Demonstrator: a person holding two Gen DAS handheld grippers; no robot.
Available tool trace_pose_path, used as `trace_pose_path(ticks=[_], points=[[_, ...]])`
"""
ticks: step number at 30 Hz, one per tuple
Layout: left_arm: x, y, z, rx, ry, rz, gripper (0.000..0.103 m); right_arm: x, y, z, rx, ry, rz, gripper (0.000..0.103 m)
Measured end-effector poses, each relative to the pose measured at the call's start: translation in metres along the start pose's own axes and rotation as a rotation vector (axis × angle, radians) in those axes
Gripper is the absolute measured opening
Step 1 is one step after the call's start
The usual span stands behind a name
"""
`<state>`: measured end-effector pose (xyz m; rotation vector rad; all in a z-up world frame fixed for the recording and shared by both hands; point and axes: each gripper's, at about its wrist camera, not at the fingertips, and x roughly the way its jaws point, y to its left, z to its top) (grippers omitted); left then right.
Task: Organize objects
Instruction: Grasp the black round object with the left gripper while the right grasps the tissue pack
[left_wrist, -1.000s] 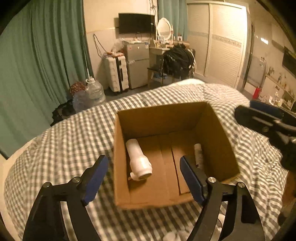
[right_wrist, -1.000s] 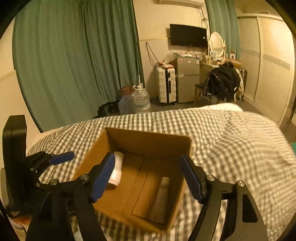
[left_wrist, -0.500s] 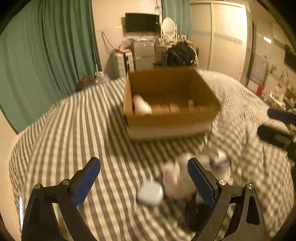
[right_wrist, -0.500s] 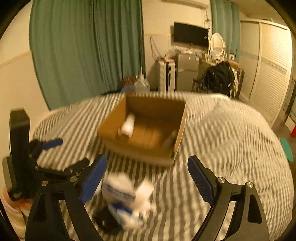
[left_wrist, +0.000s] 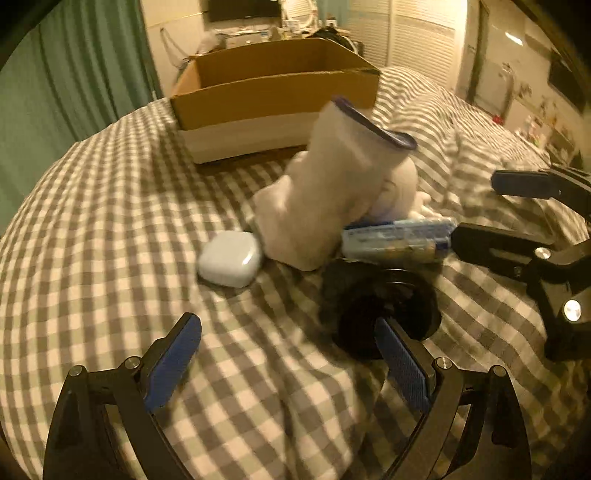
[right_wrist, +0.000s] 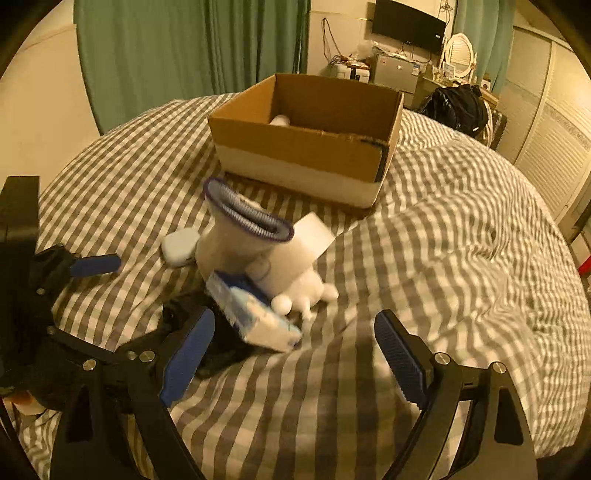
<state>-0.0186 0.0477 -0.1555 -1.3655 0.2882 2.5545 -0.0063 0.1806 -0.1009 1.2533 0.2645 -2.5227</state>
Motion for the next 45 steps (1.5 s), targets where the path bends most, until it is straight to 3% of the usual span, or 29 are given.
trace_pose_path(ticks=[7,10,11,12,16,24,30,45], points=[[0.025,-0.009,0.008,0.003,0.047,0.005,0.076,0.007,0.003,-0.006,-0.007,0.016,0.017,0.074],[0.023,-0.006,0.01,-0.02,0.028,-0.047,0.04,0.011,0.004,-0.006,-0.01,0.029,0.02,0.069],[0.024,-0.007,0.01,-0.021,0.028,-0.043,0.023,0.013,0.005,-0.006,-0.01,0.033,0.022,0.067],[0.026,-0.007,0.01,-0.023,0.034,-0.035,0.021,0.014,0.005,-0.006,-0.01,0.037,0.026,0.065],[0.018,0.009,0.002,-0.096,0.037,-0.02,0.013,0.02,0.009,-0.005,-0.012,0.049,0.057,0.061],[-0.01,0.036,-0.002,-0.178,-0.013,0.048,0.013,0.033,0.025,-0.003,-0.045,0.082,0.119,0.046],[-0.014,0.045,-0.005,-0.189,-0.007,0.056,0.013,0.035,0.04,-0.006,-0.1,0.082,0.087,0.038],[-0.067,0.042,-0.015,-0.219,-0.054,0.085,0.013,-0.017,0.043,-0.002,-0.093,-0.039,0.081,0.032]])
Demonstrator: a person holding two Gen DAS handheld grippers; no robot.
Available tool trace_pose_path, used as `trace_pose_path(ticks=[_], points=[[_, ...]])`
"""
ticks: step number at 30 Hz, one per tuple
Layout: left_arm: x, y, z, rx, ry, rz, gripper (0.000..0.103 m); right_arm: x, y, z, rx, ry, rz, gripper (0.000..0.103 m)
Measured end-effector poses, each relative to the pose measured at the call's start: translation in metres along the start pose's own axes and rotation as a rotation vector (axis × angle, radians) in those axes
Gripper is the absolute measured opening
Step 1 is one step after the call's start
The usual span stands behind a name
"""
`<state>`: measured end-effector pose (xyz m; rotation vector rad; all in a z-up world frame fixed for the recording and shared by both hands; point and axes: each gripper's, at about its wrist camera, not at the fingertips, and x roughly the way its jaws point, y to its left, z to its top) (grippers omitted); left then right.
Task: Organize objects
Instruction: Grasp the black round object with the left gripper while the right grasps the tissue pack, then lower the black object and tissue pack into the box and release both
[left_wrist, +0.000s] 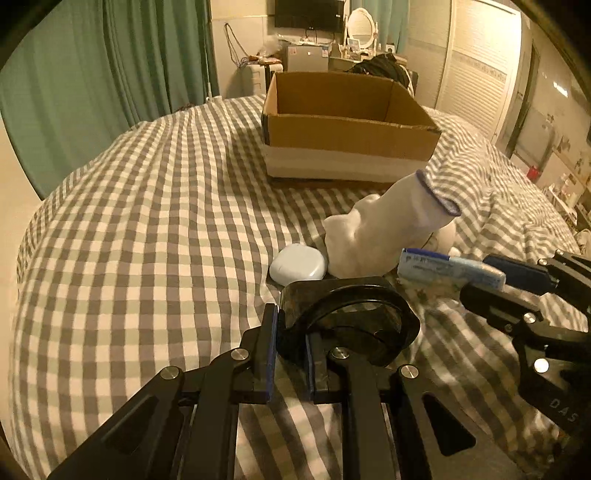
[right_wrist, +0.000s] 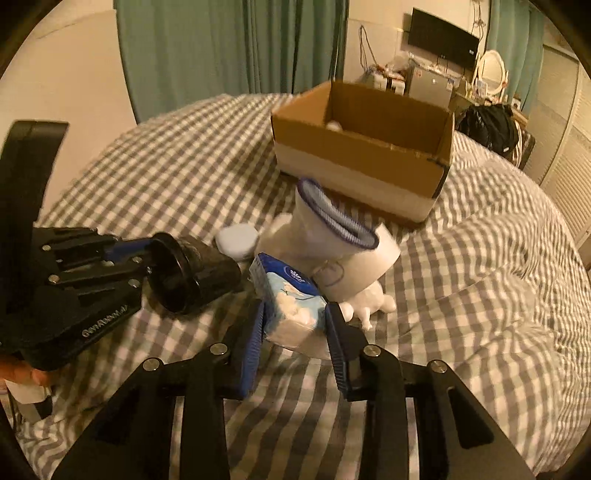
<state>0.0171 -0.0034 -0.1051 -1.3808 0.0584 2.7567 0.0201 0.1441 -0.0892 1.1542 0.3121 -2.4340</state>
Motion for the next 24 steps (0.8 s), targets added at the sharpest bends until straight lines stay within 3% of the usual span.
trace_pose_path(ticks=[12,24], points=[[-0.039,-0.003,0.048,-0.004,-0.102,-0.011,0.012,-0.07,-0.006,0.034,-0.04,-0.171,-0.046,0.032],[-0.037,-0.004,0.158,-0.005,-0.201,-0.044,0.012,-0.091,-0.036,0.113,-0.022,-0.32,-0.068,0.032]])
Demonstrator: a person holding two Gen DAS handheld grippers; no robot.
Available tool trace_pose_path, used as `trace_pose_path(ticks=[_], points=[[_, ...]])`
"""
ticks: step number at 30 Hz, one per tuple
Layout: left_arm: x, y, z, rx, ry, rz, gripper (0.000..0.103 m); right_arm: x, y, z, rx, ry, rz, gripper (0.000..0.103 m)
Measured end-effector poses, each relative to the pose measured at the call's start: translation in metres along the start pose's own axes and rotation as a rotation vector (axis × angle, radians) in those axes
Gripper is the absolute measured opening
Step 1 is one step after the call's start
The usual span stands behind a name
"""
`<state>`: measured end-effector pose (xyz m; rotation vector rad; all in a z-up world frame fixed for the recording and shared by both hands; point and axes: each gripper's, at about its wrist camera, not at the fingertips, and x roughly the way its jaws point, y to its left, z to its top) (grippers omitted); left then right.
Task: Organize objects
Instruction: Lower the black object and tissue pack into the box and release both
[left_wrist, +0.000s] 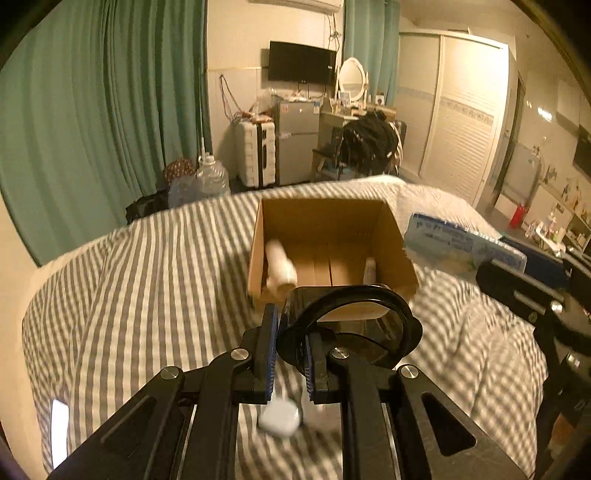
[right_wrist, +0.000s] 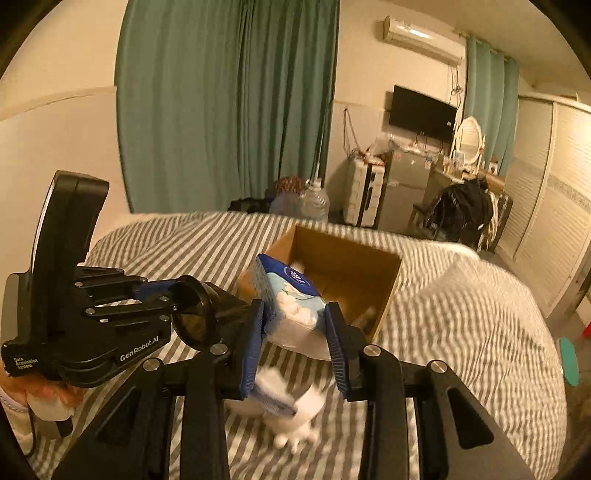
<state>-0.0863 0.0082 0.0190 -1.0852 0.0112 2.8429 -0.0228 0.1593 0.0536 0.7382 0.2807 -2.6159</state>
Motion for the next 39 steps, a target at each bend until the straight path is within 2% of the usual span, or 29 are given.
trace_pose_path(ticks=[5,10,17,21,26,31,34,37,38,39], points=[[0.026,0.005,0.041,0.001,-0.024,0.006,0.013,0.028,-0.014,0.028,0.007,-0.027,-0.01,0.032],[0.068,0.01,0.077,0.008,-0.028,0.015,0.013,0.063,-0.027,0.051,0.004,-0.038,-0.028,0.032],[0.139,0.013,0.107,0.03,-0.01,0.033,0.013,0.134,-0.057,0.08,0.034,-0.03,-0.021,0.032],[0.184,0.008,0.096,0.051,0.039,0.02,0.013,0.19,-0.077,0.077,0.067,0.027,-0.009,0.032],[0.23,-0.007,0.072,0.071,0.125,0.001,0.013,0.239,-0.098,0.044,0.14,0.128,0.025,0.032],[0.246,-0.015,0.054,0.093,0.179,-0.008,0.013,0.252,-0.109,0.023,0.156,0.181,0.011,0.032],[0.241,-0.019,0.052,0.107,0.179,-0.018,0.013,0.25,-0.114,0.013,0.179,0.186,0.02,0.034],[0.235,-0.019,0.05,0.11,0.185,-0.028,0.02,0.246,-0.118,0.004,0.223,0.189,0.041,0.038],[0.233,-0.02,0.049,0.108,0.19,-0.038,0.026,0.242,-0.12,0.003,0.243,0.184,0.058,0.038],[0.229,-0.02,0.047,0.109,0.193,-0.047,0.035,0.236,-0.121,0.003,0.262,0.164,0.072,0.045]])
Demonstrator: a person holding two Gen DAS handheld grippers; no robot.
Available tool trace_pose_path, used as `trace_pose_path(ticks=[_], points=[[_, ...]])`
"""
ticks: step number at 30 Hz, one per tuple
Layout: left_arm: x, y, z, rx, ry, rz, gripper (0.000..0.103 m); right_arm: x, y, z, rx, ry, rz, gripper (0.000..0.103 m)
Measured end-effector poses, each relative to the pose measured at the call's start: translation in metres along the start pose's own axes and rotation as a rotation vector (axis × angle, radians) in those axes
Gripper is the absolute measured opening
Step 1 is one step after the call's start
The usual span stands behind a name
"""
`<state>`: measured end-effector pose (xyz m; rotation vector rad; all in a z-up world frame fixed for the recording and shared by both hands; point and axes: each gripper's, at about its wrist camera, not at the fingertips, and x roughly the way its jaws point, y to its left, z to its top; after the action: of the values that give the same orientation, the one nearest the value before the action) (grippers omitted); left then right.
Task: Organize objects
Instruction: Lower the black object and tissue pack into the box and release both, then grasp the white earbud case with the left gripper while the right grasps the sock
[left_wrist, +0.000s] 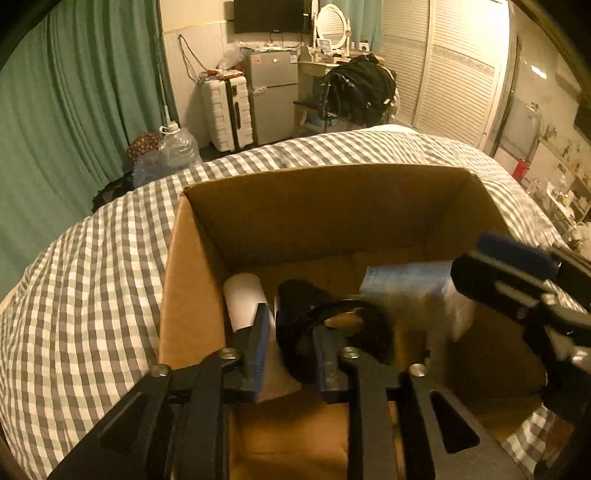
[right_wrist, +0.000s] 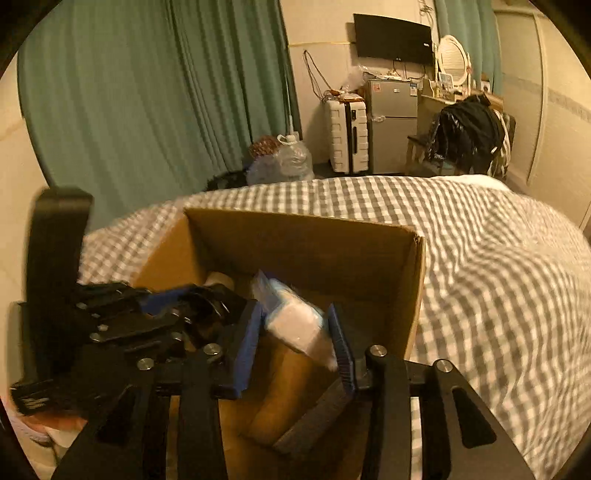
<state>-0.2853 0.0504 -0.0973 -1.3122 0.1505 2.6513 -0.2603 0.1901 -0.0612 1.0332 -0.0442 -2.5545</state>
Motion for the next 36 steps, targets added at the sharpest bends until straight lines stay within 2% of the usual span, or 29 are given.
trace_pose_path(ticks=[1,2,3,4,9,14,20,27,36], points=[[-0.003,-0.002,-0.001,0.005,0.0,-0.002,0.045,-0.005,-0.001,-0.001,0.007,-0.016,0.004,0.055],[-0.008,-0.004,-0.002,0.01,-0.007,0.005,0.068,-0.012,-0.002,0.0,0.013,-0.036,-0.004,0.059],[-0.013,-0.005,-0.004,0.012,-0.022,0.017,0.083,-0.019,-0.003,0.0,0.016,-0.06,-0.017,0.062],[-0.02,-0.007,-0.006,0.01,-0.044,0.027,0.085,-0.025,-0.003,0.0,0.018,-0.076,-0.023,0.062],[-0.045,-0.004,-0.013,-0.016,-0.046,0.015,0.085,-0.06,0.007,-0.02,0.057,-0.116,-0.019,0.066],[-0.083,0.005,-0.025,-0.059,-0.078,0.022,0.085,-0.092,0.018,-0.042,0.02,-0.139,-0.06,0.067],[-0.128,0.021,-0.051,-0.123,-0.116,0.047,0.085,-0.125,0.038,-0.068,0.029,-0.132,-0.028,0.07],[-0.155,0.037,-0.115,-0.186,-0.121,0.081,0.085,-0.148,0.067,-0.1,-0.01,-0.088,-0.018,0.073],[-0.138,0.031,-0.189,-0.161,-0.021,0.105,0.085,-0.136,0.085,-0.155,-0.038,0.033,-0.038,0.073]])
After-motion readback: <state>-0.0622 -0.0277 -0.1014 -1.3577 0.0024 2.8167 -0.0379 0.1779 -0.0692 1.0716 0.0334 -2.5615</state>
